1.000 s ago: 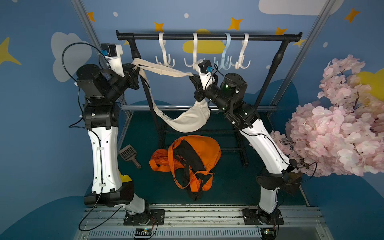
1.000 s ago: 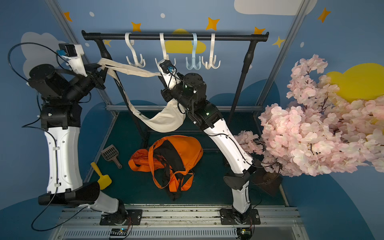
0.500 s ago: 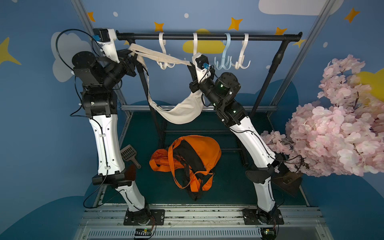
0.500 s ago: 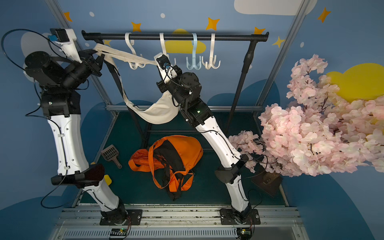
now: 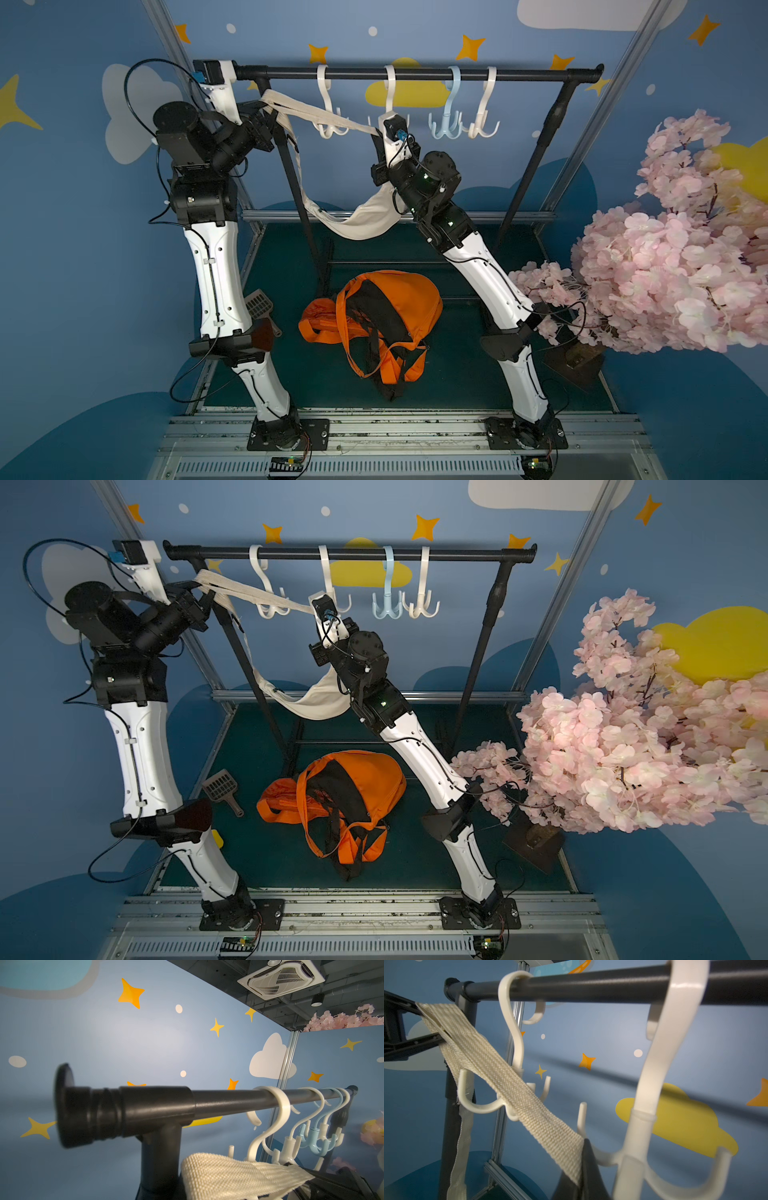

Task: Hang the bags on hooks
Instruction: Hang the bag on the hook.

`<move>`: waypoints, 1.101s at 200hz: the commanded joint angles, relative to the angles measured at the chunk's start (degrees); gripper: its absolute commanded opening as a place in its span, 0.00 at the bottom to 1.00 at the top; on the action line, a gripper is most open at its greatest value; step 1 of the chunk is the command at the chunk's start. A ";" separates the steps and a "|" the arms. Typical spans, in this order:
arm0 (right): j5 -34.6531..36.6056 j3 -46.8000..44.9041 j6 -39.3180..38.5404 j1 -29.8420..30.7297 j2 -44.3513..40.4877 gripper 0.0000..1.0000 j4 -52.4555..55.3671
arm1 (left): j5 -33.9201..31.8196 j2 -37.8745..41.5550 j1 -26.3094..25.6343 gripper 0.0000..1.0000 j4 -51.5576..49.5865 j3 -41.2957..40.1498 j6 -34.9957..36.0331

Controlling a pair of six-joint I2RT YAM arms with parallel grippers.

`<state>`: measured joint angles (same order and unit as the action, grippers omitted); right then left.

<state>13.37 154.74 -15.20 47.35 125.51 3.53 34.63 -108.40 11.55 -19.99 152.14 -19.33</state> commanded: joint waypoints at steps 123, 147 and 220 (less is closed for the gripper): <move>-3.15 -8.78 1.93 2.40 -6.33 0.00 9.21 | 8.26 19.01 1.70 0.41 16.38 -40.09 -2.50; -4.24 -10.17 3.01 2.35 -6.82 0.16 10.21 | 10.33 21.90 0.89 0.57 20.12 -45.18 -2.64; -9.58 -27.96 10.04 0.50 -16.74 0.80 14.41 | 11.45 31.03 -0.20 0.93 42.64 -68.10 -7.62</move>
<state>6.22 133.78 -8.91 48.82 114.98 16.53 46.09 -79.94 11.35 9.69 90.41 -24.36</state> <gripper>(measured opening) 0.784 0.914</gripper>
